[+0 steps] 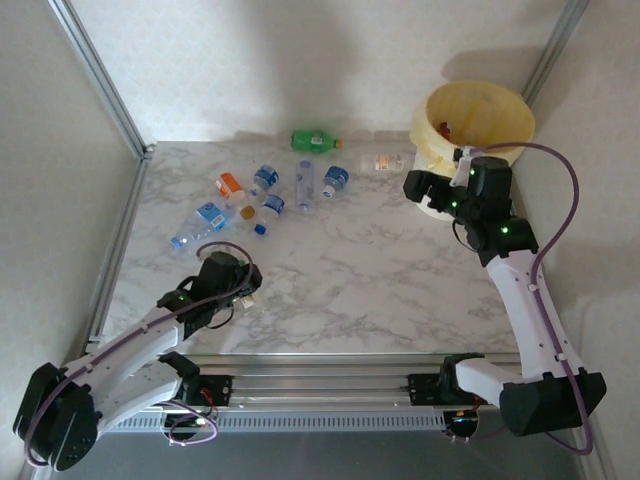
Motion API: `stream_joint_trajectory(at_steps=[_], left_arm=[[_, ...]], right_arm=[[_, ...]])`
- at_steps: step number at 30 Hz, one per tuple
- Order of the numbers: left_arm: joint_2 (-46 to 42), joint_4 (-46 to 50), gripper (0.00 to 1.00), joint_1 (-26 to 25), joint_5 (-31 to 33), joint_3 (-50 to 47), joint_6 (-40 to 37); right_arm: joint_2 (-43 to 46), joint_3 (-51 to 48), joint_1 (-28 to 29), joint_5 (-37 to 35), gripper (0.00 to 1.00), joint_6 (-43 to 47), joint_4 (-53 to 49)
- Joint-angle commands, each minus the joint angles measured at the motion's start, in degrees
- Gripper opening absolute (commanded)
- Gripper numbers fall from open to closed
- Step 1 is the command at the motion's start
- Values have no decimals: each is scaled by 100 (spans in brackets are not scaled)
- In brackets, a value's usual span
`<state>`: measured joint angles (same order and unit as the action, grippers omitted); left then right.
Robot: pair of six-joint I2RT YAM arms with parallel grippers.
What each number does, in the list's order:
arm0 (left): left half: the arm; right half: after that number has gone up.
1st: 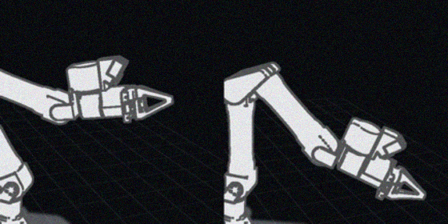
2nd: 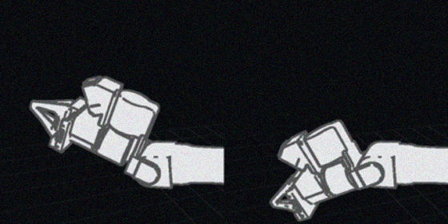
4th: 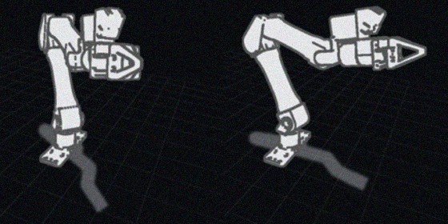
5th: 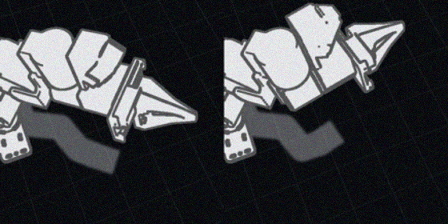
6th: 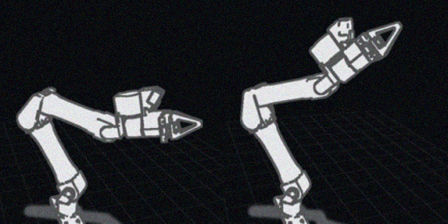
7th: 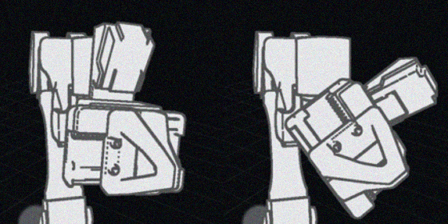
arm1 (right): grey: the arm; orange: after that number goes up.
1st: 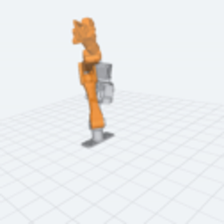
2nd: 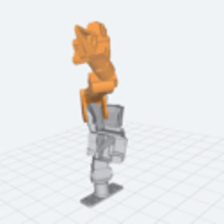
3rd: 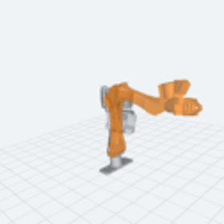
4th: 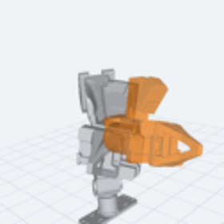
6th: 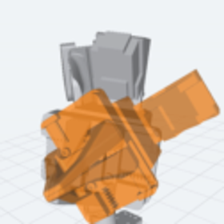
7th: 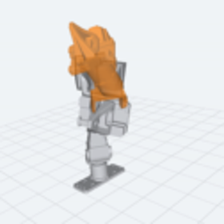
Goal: Throw the plastic bottles in the bin
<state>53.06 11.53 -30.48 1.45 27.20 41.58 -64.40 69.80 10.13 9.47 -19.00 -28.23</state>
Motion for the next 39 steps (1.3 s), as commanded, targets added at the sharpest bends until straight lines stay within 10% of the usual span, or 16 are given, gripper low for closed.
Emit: stream_joint_trajectory(at_steps=[1,11,39], left_arm=[[-184,-1133,47,-483,-291,438,-1032],[943,-2331,45,-1778,-1053,1598,-3191],[2235,-2832,43,-2473,-1425,2586,-3631]], right_arm=[[218,-296,156,893,99,-159,-113],[997,-1074,530,2294,97,-959,586],[447,-1707,1883,2324,69,-1860,1704]])
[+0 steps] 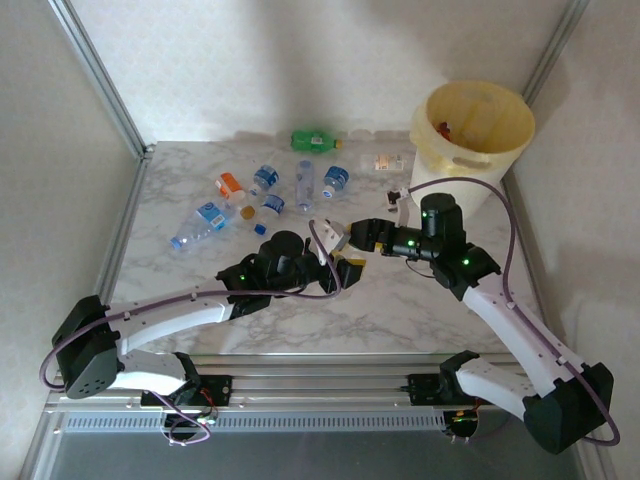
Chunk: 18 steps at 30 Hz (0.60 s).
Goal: Throw the plastic bottles in the bin
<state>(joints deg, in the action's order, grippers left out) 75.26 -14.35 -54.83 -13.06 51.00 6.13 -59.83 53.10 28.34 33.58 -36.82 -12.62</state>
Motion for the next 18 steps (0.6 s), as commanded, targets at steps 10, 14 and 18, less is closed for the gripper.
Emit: stream_joint_trajectory(at_steps=[10,14,18], left_arm=[[1,-295,54,-59,149,129,-130],[-68,-366,91,-60,327,47,-23],[-264,-292,100,-57,775,-69,185]], right_arm=[[-17,120,102,-266,33,-126,-169],[-2,250,102,-496,28,-10,-478],[70,482,96,-1069,21,338,-1023]])
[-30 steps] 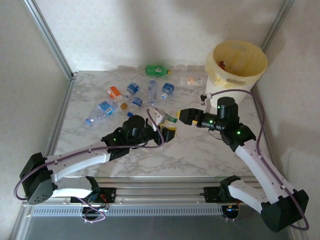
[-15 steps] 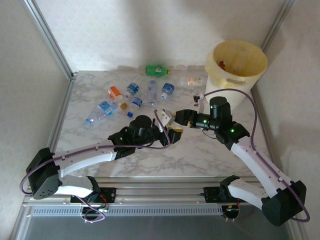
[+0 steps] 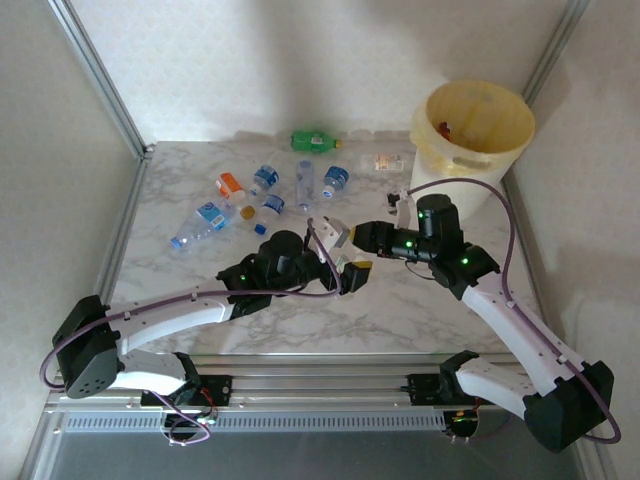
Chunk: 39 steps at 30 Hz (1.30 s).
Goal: Throw the plastic bottles in the bin
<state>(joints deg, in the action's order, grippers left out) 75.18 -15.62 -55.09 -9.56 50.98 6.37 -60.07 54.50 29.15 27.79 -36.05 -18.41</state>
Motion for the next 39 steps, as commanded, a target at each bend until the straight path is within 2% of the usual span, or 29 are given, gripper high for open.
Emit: stream_joint_trajectory(at_steps=[1,5,9,12,15,19,22,27,31,32,34,35,37,39], left_arm=[[-330,-114,100,-20,562,-116,239],[-699,85,100,1,967,-349,505],[-1203,132,100,64,1246,-734,786],[-1564,68,100,112,1362,-1043,970],[-1805,106,100,171,1512,-1241,1104],[-1988,163,100,218,1627,-1399,1232],[-2097,190,100,226,1709,-1475,1292],[-2268,294,100,266,1876,-1582,1415],[-2371,392,100,306,1954,-1699,1562],[-2390,385,100,315,1966,-1737,1604],[-2433,379,99,332,1983,-1795,1668],[-2433,397,100,343,2002,-1811,1706],[-2430,419,100,375,2024,-1828,1754],[-2424,437,100,410,2045,-1820,1824]], right_arm=[[138,411,21,-688,20,396,-575],[356,736,13,-1831,16,960,-1086],[664,859,12,-3560,12,1676,-1050],[928,797,7,-4623,10,2409,-419],[1245,502,-1,-5344,12,3419,971],[1303,72,-161,-5624,13,4797,3495],[974,140,-492,-5551,12,5302,4804],[200,559,-1122,-5415,12,5218,5716],[-528,1054,-1455,-5443,12,5205,5899],[-747,1259,-1552,-5484,13,5178,5839],[-1359,2058,-1806,-5519,18,4978,5026],[-1757,2688,-1955,-5517,25,4723,4194],[-2655,4244,-2240,-5290,45,4079,2089],[-3847,6413,-2381,-5432,61,3401,-756]])
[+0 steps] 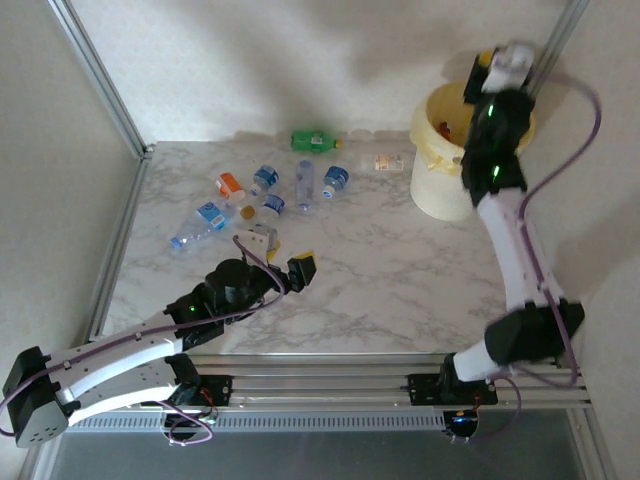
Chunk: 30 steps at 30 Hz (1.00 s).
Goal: Throw the plastic bottles in the bin
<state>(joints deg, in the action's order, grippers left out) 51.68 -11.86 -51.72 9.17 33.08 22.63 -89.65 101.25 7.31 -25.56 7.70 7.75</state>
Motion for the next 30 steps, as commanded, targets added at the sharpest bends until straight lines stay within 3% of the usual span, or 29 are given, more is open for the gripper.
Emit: stream_joint_trajectory(at_steps=[1,2,4,9,15,19,23,28,30], left_arm=[[-75,69,100,83,181,-23,235],[-63,81,100,100,186,-34,253],[-52,121,100,134,197,-26,320],[182,428,100,431,152,116,567],[953,1354,100,1010,294,669,787],[1638,1927,100,1367,493,1178,599],[2359,2199,100,1815,283,1690,103],[3595,2672,98,2256,225,2579,-431],[4147,2918,92,2426,236,2977,-509]], right_arm=[[-1281,2350,-226,-99,70,-1118,-4109],[-1564,2750,-232,76,77,-1172,-4616],[-1633,2743,-234,253,81,-1353,-4930],[-273,773,-235,859,89,-1473,-3675],[1184,-576,-237,2169,99,-1785,-3937],[2079,-1655,-208,3123,99,-2119,-3967],[2852,-2717,-71,3835,99,-2502,-3913],[3580,-3605,242,3956,99,-2667,-4140],[3868,-3876,309,3970,99,-2814,-4211]])
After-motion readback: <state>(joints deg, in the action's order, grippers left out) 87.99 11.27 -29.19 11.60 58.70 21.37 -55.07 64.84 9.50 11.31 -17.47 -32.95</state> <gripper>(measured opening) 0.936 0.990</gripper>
